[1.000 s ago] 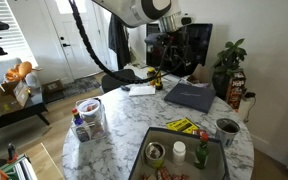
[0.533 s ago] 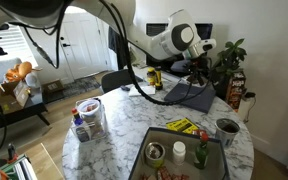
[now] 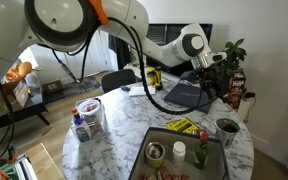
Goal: Shift the silver cup to the left
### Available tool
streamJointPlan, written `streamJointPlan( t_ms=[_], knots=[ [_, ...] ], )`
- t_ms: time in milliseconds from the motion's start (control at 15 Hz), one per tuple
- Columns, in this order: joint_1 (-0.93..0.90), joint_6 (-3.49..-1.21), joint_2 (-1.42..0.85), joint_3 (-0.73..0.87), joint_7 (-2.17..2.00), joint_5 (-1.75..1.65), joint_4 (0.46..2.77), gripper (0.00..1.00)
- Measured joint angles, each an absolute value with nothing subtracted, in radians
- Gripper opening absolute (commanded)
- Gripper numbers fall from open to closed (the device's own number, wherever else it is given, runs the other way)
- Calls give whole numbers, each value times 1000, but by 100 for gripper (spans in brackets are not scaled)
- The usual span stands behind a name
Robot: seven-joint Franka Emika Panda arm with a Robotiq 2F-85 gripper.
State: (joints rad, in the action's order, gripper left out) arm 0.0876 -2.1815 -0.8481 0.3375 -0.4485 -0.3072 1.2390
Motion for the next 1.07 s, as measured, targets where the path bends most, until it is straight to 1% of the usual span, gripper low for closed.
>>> streamJointPlan(
  t_ms=[200,267,400,467,533,600,733,800,867,933,1000,1067],
  knots=[
    [89,-2181,-876,353,-455,-315,1238,100],
    [91,-2181,-889,358,-455,-315,1238,95],
    [95,-2177,-916,362,-452,-315,1235,76],
    [97,-2176,-928,363,-451,-315,1233,77],
    [99,-2176,-939,363,-449,-315,1230,67],
    [100,-2176,-948,363,-446,-315,1228,53],
    [100,-2176,-962,363,-443,-315,1220,39],
    [100,-2176,-967,363,-441,-315,1216,30],
    [99,-2176,-970,363,-436,-315,1213,23],
    [99,-2176,-973,363,-428,-315,1211,15],
    [98,-2174,-975,363,-422,-315,1208,10],
    [96,-2172,-978,363,-416,-315,1206,22]
  ],
)
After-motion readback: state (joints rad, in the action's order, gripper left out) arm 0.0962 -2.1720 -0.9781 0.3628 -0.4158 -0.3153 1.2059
